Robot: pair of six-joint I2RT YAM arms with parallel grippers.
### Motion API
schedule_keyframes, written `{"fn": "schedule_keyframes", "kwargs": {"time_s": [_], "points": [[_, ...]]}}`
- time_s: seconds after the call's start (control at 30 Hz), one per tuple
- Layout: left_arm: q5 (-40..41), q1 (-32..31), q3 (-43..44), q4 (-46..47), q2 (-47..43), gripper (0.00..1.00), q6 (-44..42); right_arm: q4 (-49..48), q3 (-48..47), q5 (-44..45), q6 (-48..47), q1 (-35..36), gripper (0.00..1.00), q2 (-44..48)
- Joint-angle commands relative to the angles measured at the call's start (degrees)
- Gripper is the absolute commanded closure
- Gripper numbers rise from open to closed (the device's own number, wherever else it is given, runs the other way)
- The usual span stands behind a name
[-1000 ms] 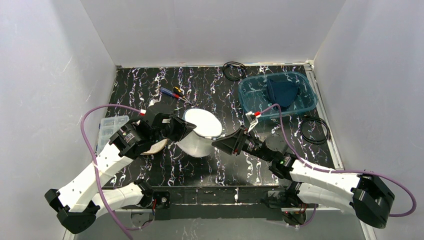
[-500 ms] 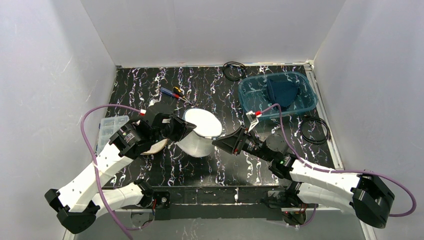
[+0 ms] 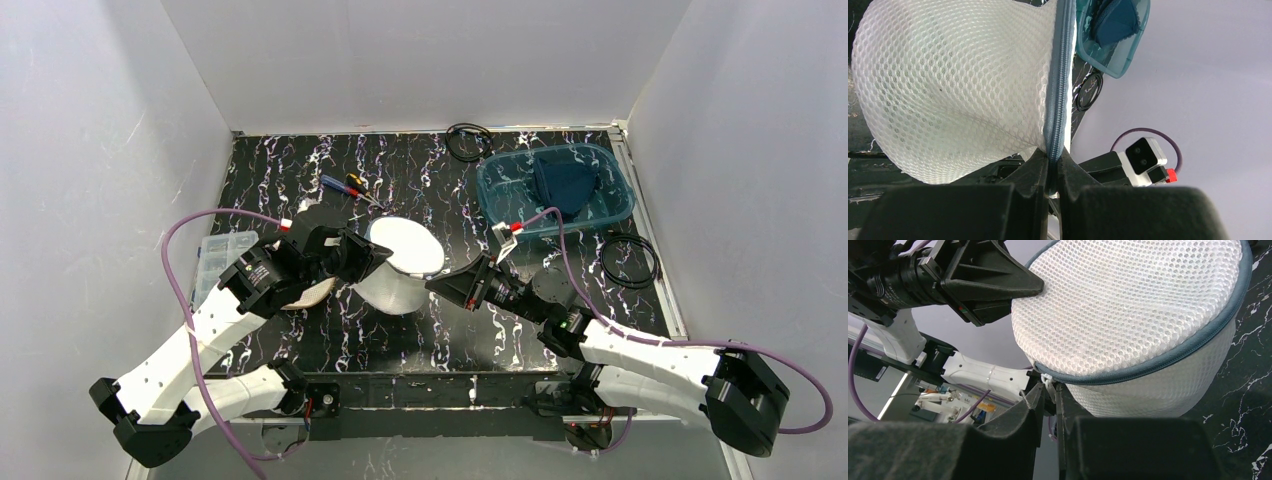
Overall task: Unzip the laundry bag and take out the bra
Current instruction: Unzip the laundry bag at the center of the board.
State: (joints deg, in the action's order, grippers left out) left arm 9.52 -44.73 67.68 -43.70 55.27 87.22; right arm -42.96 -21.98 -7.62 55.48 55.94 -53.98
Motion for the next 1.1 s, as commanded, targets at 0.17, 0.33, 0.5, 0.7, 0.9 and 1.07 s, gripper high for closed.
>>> {"fn": "schedule_keyframes", "kwargs": {"time_s": [0.17,0.33,0.5,0.7,0.9,1.07], "points": [[-0.50,0.26,0.33,1.59,-1.91,1.00,0.14,0.42,-2.20,1.14,-1.65,0.14,0.90,1.84],[-0.93,0.18,-0.41,1.97,-1.82,1.00,-0.02,3.25,-2.70,2.55,-3.10,0.18,0.99,2.95],[-1.04,0.19,-1.46,2.90,-2.01,1.00,-1.47,15.32,-5.34,5.52,-8.41,0.13,0.99,6.23],[-5.38,0.27,-3.21,8.03,-0.36,1.00,-5.04,31.83,-8.06,11.60,-14.00,0.18,0.99,10.12],[-9.47,0.34,-3.67,10.76,1.86,1.00,-9.53,42.04,-7.29,17.79,-15.79,0.13,0.99,15.52],[-13.04,0.66,-5.63,13.95,2.47,1.00,-13.18,49.18,-7.11,19.26,-17.89,0.15,0.99,19.15]]}}
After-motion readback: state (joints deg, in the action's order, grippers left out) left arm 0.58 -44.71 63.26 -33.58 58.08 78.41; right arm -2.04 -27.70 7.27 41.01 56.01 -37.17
